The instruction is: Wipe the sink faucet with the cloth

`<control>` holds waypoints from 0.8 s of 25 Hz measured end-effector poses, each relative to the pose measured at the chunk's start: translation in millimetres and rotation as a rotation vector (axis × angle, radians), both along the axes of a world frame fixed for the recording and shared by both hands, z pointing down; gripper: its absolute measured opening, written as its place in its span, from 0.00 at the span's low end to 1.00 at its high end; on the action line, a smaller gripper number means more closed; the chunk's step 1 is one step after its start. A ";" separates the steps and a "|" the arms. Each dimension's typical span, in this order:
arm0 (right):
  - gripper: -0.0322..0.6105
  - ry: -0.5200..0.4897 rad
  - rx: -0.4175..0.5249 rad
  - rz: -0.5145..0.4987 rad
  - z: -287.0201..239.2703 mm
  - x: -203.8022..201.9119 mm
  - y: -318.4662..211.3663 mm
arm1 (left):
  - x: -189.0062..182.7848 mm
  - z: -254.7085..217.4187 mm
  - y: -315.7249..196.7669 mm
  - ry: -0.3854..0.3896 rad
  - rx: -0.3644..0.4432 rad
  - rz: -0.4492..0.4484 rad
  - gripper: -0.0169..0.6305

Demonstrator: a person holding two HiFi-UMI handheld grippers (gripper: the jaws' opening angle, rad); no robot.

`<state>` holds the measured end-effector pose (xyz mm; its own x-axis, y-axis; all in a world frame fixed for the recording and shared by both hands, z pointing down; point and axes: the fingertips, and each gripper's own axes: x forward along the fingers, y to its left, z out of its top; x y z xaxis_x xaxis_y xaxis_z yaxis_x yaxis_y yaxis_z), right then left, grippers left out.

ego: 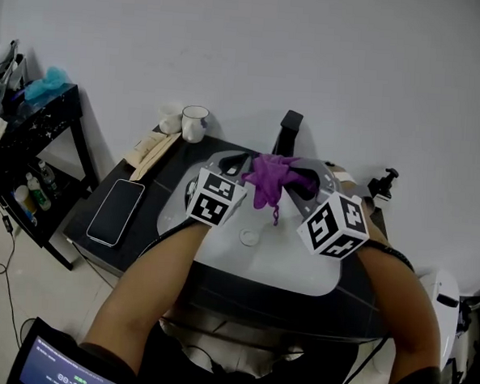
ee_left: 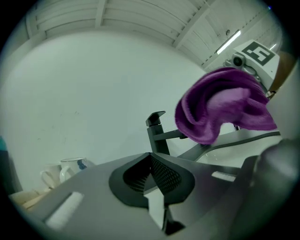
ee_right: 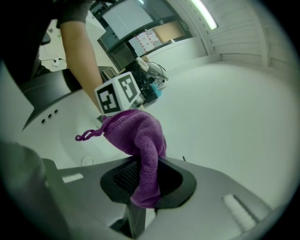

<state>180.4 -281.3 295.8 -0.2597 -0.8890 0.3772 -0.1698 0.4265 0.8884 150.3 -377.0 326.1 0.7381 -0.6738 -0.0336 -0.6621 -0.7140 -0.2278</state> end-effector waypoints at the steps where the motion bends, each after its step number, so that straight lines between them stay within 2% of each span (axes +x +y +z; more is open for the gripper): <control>1: 0.17 0.012 -0.005 -0.013 6.0 -2.1 7.0 | -1.6 0.1 0.5 0.004 -0.003 -0.003 0.05; 5: 0.17 0.046 -0.042 -0.011 35.1 4.2 13.8 | -5.4 -0.1 0.2 0.008 -0.015 -0.019 0.05; 9: 0.17 0.031 -0.083 0.067 57.7 26.6 -7.9 | -4.8 -1.9 3.4 0.017 -0.015 -0.015 0.05; 15: 0.17 -0.041 -0.072 0.183 63.2 59.8 -60.5 | 0.3 -6.0 5.3 0.033 -0.007 0.005 0.05; 20: 0.17 -0.078 -0.050 0.225 64.2 71.0 -86.6 | -0.7 -12.7 -3.6 0.086 -0.018 0.000 0.05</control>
